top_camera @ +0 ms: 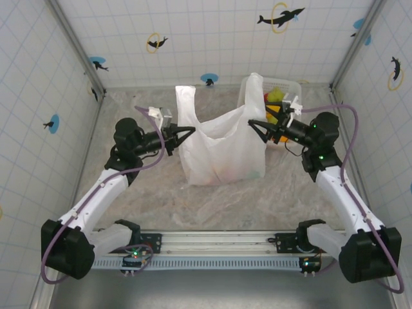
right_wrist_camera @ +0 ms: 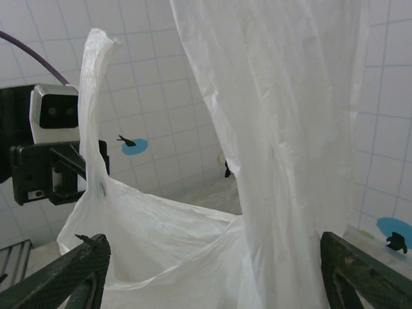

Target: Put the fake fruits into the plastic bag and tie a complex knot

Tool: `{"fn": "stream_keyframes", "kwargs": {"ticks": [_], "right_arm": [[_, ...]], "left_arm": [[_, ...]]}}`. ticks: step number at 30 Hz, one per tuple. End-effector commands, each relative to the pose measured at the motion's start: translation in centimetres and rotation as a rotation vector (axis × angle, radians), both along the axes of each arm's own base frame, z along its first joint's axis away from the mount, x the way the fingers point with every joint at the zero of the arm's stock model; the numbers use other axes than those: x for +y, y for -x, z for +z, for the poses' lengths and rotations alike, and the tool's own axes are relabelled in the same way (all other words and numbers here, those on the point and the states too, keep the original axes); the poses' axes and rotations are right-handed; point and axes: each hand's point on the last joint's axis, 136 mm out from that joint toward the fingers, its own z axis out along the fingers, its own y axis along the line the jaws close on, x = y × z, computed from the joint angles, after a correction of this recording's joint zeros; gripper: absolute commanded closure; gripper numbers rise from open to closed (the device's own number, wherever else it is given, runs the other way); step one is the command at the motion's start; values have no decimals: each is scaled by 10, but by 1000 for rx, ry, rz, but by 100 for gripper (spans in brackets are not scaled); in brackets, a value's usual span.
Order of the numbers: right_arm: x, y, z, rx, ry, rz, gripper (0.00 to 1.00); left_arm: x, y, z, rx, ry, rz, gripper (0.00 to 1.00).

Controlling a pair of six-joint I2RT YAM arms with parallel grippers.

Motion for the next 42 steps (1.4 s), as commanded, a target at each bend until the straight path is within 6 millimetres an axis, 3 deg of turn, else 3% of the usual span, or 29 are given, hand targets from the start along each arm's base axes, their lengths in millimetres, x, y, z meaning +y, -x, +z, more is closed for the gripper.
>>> {"fn": "stream_keyframes", "kwargs": {"ticks": [1,4,10,12,14,16,17,19,21,24,25,29,36,42], "right_arm": [[4,-4,36,-125,-17,-12,24],[6,-4,46,-158,-31,-16,40],[7,-11,50,-122,-15,3,93],[1,-11,48,-116,-12,-6,100],[-6,-9,47,-118,-12,-27,99],[-9,-7,46,-117,-12,-44,85],[-10,-5,45,-118,-10,-45,79],[-12,-4,41,-116,-2,-62,57],[-15,-6,36,-118,5,-90,37],[-12,-10,30,-104,13,-97,7],[-5,-11,28,-100,28,-80,1],[20,-14,16,-94,78,-32,0],[44,-33,19,-99,77,4,0],[64,-39,14,-132,114,-9,0]], "left_arm": [[0,3,25,-87,14,-6,100],[0,1,26,-85,14,4,100],[3,2,21,-108,-41,22,100],[4,0,17,-105,-77,39,100],[6,-1,11,-101,-116,53,100],[7,-1,8,-108,-139,53,100],[7,-2,8,-116,-141,54,96],[6,-2,12,-132,-126,56,83],[5,-1,19,-154,-98,47,77],[3,0,27,-169,-76,29,78],[2,1,28,-167,-73,20,79],[1,1,30,-168,-67,11,79],[-1,6,46,-211,-34,-14,78],[-4,4,48,-210,-27,-39,93]]}}
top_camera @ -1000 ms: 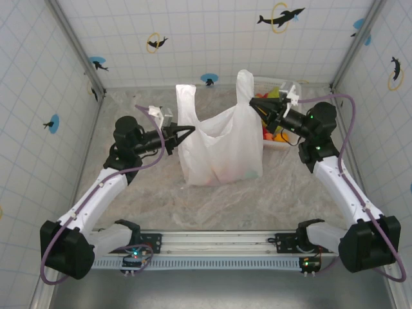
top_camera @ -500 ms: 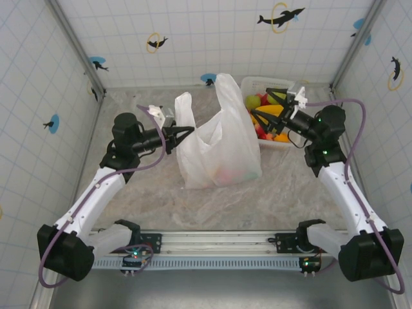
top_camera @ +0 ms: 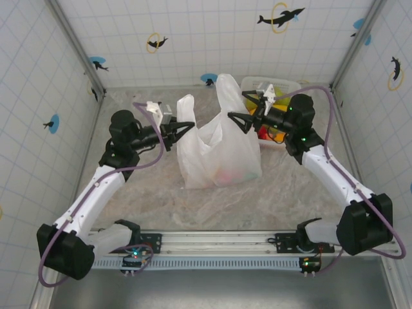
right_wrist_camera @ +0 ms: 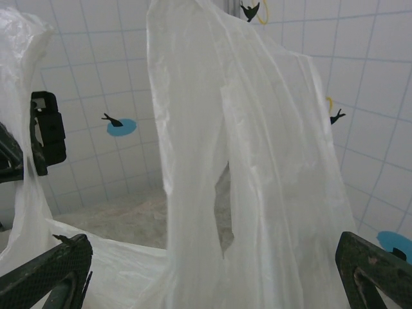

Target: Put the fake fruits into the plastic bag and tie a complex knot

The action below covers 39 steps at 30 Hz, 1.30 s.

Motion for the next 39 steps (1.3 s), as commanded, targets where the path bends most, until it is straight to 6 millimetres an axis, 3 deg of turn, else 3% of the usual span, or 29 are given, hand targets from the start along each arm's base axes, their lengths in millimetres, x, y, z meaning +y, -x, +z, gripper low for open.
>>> {"fn": "stream_keyframes", "kwargs": {"ticks": [1,4,6,8,10,16,23,30,35,39], "right_arm": [[9,-5,19,-97,18,-35,0],[16,-9,15,-122,54,-68,1],[20,-10,14,-135,65,-77,10],[21,-12,16,-138,64,-81,26],[20,-15,19,-141,61,-94,48],[12,-13,32,-124,19,-64,97],[-33,11,59,-104,-108,-37,100],[-51,39,49,-63,-84,-28,100],[-84,35,40,-44,-114,-175,100],[-109,26,32,9,-155,-268,100]], "left_arm": [[-3,5,18,-55,26,-40,95],[-3,6,21,-60,30,-41,100],[-3,7,22,-67,32,-42,100],[-2,9,24,-74,34,-41,100],[-1,11,27,-85,36,-40,100],[2,15,26,-92,4,-22,100],[6,17,6,-129,-117,11,100],[0,29,-6,-177,-264,3,100],[3,26,-22,-139,-356,29,100],[7,28,-18,-172,-343,51,100]]}}
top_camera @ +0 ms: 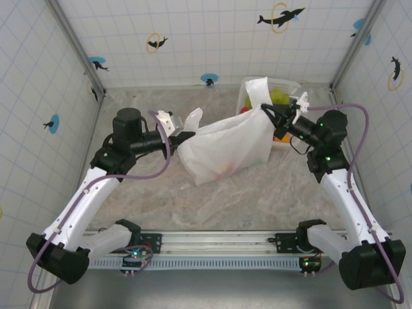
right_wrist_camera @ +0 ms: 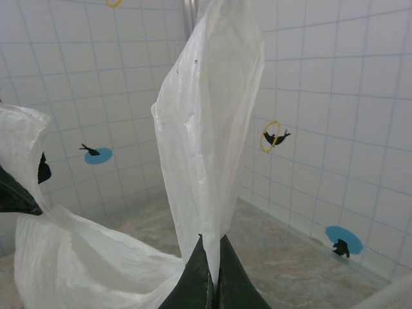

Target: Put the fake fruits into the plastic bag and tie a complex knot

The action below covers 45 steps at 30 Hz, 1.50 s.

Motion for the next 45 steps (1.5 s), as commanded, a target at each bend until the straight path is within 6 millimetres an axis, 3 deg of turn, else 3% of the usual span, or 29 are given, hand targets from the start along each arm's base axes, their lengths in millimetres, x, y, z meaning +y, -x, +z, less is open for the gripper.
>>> {"fn": "stream_keyframes", "kwargs": {"ticks": [1,4,7,15,25,37,41,45], "right_arm": [[-13,0,3,0,-51,-49,100],[7,18,5,-33,-27,72,100],[25,28,-3,-46,53,129,100],[43,43,-4,-58,77,250,100],[51,50,-20,-19,149,298,100],[50,56,-38,3,199,301,94],[49,58,-40,5,210,301,87],[43,60,-48,17,237,280,74]], "left_arm": [[5,4,5,-55,-20,12,100],[-2,6,15,-58,7,-38,100],[-24,17,14,-56,-27,-110,100],[-66,33,5,-49,-233,-197,100],[-99,45,-9,-37,-397,-304,100],[-114,36,-30,0,-488,-362,100],[-120,35,-31,6,-489,-384,100],[-125,30,-31,-4,-494,-391,100]]}}
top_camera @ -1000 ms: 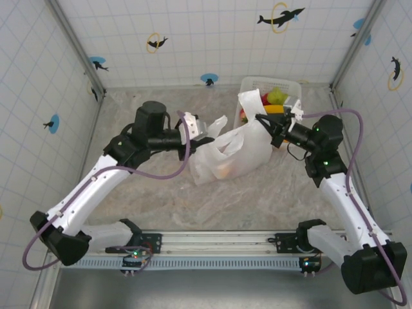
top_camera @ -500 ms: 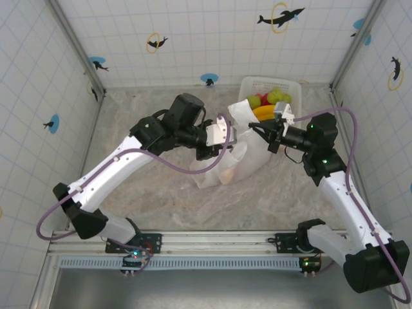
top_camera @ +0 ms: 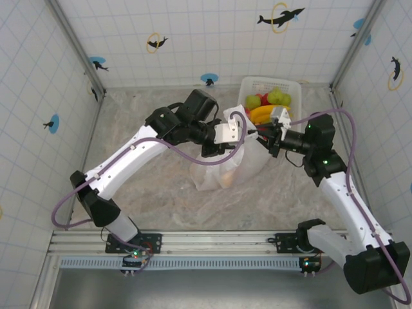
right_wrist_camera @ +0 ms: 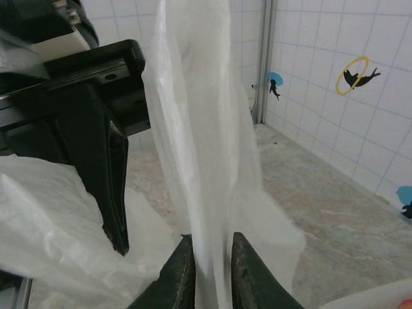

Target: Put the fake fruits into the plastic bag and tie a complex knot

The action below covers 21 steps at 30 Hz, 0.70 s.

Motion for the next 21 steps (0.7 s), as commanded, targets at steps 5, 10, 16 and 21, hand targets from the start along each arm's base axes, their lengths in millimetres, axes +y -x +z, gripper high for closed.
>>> {"fn": "stream_keyframes", "kwargs": {"ticks": [5,10,16,21], "right_arm": [[-25,3,-4,-31,58,-90,52],[-47,1,-6,-30,85,-146,28],[-43,9,-2,-18,95,-78,1],[-22,6,1,-39,110,-25,0]], "left_arm": [[-3,-1,0,-23,-23,-34,100],[4,-2,-1,-37,-40,-9,100],[12,-2,-3,-57,-42,21,100],[17,-6,-2,-56,-45,44,100]]}}
